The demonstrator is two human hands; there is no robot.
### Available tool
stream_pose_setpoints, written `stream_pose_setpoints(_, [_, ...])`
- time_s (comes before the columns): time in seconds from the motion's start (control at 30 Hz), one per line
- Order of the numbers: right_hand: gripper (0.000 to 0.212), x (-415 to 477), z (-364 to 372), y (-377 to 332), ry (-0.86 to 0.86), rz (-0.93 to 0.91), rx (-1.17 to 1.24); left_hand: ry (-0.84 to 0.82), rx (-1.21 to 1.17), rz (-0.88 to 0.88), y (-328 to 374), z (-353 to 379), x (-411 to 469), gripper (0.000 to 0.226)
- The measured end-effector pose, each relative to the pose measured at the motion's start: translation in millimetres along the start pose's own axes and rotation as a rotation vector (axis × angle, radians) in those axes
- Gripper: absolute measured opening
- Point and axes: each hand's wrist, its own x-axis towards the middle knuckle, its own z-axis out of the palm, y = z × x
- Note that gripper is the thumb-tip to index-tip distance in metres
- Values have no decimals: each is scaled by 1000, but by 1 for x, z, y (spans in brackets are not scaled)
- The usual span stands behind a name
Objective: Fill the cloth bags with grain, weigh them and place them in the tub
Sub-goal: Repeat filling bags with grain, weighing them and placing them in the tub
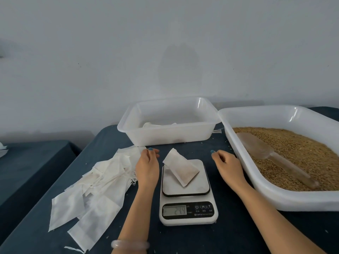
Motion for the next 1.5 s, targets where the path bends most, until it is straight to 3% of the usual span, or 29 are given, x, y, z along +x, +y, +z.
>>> stream_pose_setpoints(0.33, [43,-2,-2,-1,-19,-2,-20,-90,79,144,11,-6,-13,46])
stream_pose_setpoints(0.5, [44,-1,-2,1,-12,-25,-16,-253,217,193,16,0,-15,22])
stream_pose_setpoints(0.63, [44,1,-1,5,-16,-19,-4,-382,178,231,32,-5,-4,3])
stream_pose_setpoints(0.7, [44,2,0,6,-18,-15,-25,-350,171,268,49,-11,14,9])
stream_pose_setpoints(0.83, [44,2,2,5,-25,-7,-31,-103,253,387,89,-19,68,22])
stream_pose_setpoints(0.93, [43,2,2,4,-33,-1,-60,-77,176,497,107,-15,102,39])
stream_pose_setpoints(1.03, [42,1,2,4,-39,-6,-65,-170,310,552,103,-6,123,41])
stream_pose_setpoints(1.17, [42,1,2,5,-36,-13,-69,-434,629,485,75,7,134,37])
stream_pose_setpoints(1.3, [43,2,3,7,-37,-11,-72,-503,628,422,63,-1,133,33])
stream_pose_setpoints(1.37, [43,2,3,8,-33,-16,-68,-472,579,462,61,-9,132,31])
stream_pose_setpoints(1.5, [44,2,3,9,-22,-21,-68,-212,491,545,59,-42,133,23])
